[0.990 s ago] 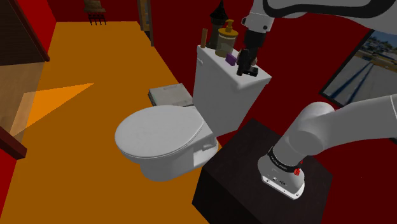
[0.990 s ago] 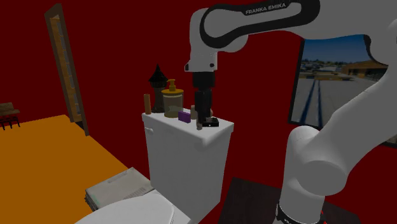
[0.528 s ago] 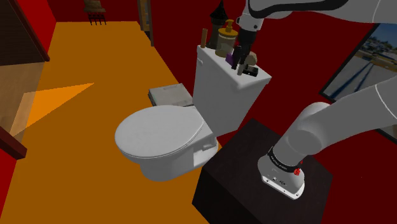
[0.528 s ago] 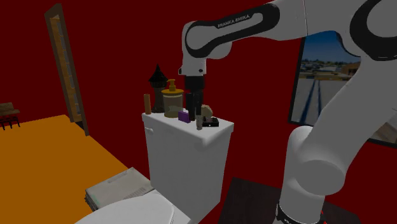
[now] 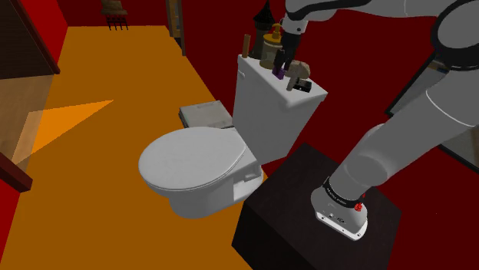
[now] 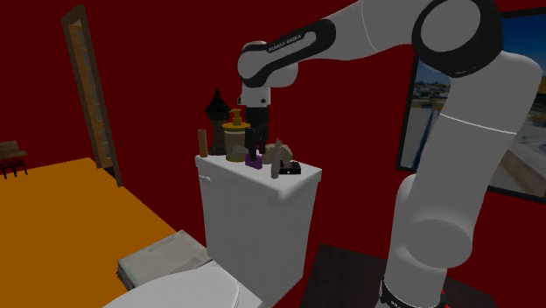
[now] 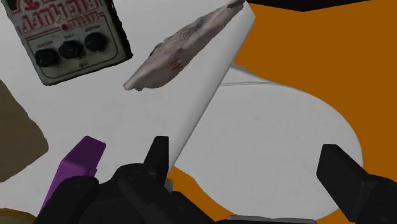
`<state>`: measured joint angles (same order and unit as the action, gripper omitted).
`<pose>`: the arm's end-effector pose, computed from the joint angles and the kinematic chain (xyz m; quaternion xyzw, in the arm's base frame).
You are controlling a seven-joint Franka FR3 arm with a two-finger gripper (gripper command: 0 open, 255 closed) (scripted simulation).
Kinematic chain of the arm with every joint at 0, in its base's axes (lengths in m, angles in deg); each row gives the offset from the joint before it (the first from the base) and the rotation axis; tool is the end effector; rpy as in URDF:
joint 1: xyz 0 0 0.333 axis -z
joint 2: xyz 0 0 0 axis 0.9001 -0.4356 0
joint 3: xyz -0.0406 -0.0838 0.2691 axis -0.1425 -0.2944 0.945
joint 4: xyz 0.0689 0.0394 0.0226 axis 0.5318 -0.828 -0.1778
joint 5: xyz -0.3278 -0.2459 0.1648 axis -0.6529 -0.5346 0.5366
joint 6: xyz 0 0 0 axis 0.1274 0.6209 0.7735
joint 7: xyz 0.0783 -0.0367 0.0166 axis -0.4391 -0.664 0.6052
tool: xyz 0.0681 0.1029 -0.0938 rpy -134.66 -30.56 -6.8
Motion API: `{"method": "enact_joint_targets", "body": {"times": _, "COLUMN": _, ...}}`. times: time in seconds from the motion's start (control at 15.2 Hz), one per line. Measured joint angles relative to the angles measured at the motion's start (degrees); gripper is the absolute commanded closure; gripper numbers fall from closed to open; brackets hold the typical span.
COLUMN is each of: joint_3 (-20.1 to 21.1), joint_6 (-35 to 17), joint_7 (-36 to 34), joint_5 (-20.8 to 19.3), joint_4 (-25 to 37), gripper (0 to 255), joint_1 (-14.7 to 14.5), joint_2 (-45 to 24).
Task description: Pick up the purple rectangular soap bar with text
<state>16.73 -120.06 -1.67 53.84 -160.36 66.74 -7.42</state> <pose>0.5131 -0.1766 0.4099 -0.9979 -0.0535 0.0171 0.0331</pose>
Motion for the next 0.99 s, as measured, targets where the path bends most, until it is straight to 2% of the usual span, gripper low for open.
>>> {"method": "enact_joint_targets", "body": {"times": 0.2, "joint_3": -1.58, "joint_6": -1.74, "joint_7": 2.5, "joint_5": 0.77, "joint_4": 3.9, "gripper": 0, "joint_1": 0.73, "joint_2": -5.36}}
{"method": "enact_joint_targets", "body": {"times": 0.86, "joint_3": -4.8, "joint_6": -1.12, "joint_7": 10.66, "joint_5": 6.82, "joint_4": 26.67, "gripper": 0, "joint_1": 5.38, "joint_2": -27.07}}
{"method": "enact_joint_targets", "body": {"times": 0.99, "joint_3": -4.89, "joint_6": -1.59, "joint_7": 11.36, "joint_5": 7.4, "joint_4": 28.02, "gripper": 0, "joint_1": 6.01, "joint_2": -28.87}}
